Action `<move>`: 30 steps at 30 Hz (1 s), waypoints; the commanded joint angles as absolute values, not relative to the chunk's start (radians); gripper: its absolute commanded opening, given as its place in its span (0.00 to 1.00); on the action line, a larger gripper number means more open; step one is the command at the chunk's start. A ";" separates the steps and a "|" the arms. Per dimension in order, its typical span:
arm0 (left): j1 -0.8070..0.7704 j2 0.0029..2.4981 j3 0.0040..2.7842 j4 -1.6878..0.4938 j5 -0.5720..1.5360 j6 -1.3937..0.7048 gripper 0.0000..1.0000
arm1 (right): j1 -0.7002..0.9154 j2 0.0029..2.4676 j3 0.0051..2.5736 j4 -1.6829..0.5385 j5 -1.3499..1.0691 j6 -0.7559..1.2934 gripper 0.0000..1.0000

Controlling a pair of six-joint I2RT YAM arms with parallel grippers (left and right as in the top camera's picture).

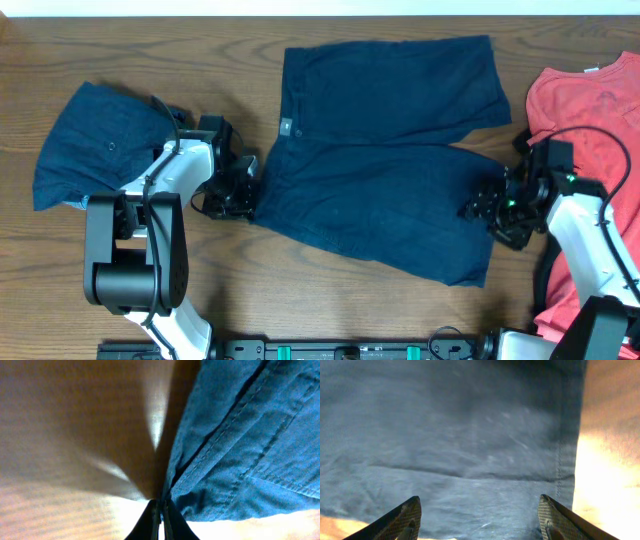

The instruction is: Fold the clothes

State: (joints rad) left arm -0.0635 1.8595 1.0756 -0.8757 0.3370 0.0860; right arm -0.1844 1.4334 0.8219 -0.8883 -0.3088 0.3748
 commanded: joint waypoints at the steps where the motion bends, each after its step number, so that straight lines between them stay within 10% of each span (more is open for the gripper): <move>1: -0.064 1.874 1.093 -0.919 0.331 0.092 0.06 | -0.187 1.439 0.795 -0.874 -0.262 0.422 0.72; 8: -0.061 1.841 1.127 -0.966 0.331 0.027 0.07 | -0.243 1.439 0.796 -0.875 -0.243 0.421 0.71; 12: -0.061 1.810 1.139 -1.035 0.332 -0.013 0.70 | -0.250 1.439 0.796 -0.871 -0.243 0.416 0.71; 15: -0.061 1.810 1.133 -1.058 0.332 -0.013 0.80 | -0.250 1.439 0.796 -0.867 -0.243 0.411 0.71; 30: -0.063 1.810 0.982 -0.914 0.332 -0.193 0.68 | -0.250 1.439 0.796 -0.873 -0.228 0.396 0.73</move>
State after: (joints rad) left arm -0.0635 1.8214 1.0073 -0.9337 0.3340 -0.1444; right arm -0.2432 1.4334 0.7971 -0.8753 -0.2424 0.4053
